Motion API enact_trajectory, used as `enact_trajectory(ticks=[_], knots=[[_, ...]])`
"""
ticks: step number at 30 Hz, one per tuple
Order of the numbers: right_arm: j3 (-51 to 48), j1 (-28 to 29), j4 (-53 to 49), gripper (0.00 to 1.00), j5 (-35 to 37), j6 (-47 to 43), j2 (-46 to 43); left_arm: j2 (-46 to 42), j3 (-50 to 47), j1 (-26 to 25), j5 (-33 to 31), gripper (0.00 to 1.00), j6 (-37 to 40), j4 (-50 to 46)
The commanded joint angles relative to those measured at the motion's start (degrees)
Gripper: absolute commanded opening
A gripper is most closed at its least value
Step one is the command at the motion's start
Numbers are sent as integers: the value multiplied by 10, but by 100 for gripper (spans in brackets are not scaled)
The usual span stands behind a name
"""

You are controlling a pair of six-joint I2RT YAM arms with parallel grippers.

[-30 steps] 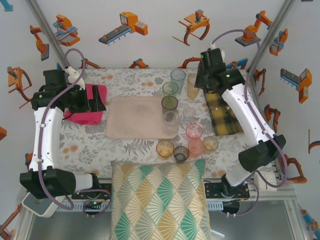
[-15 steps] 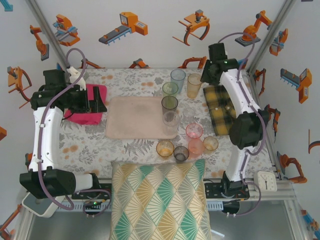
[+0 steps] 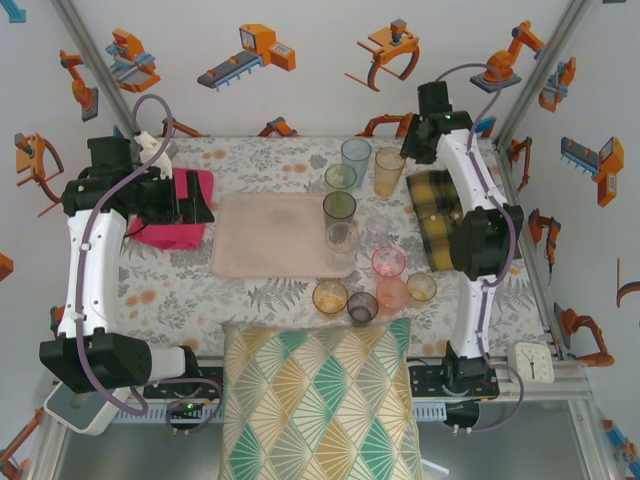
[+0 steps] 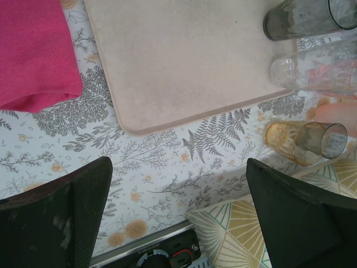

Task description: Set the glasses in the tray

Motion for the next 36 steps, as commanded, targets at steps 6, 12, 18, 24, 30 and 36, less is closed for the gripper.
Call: enact_trajectory(ticks=[6,12,18,24,30,36], knots=[[39,-4,3,38,-26,-11,38,-1,11,-1,1,97,9,-10],[42,-4,-13,37,-10,-14,54,-2,5,-1,1,97,8,-6],[36,-4,-18,31,-7,-18,63,-5,1,-1,1,97,7,-3],[27,-4,-18,28,6,-21,62,-11,-4,-1,0,97,8,-2],[22,-4,-20,24,10,-24,63,-20,-13,-1,0,97,6,2],[22,-4,-23,22,12,-26,67,-25,-20,0,2,97,5,5]])
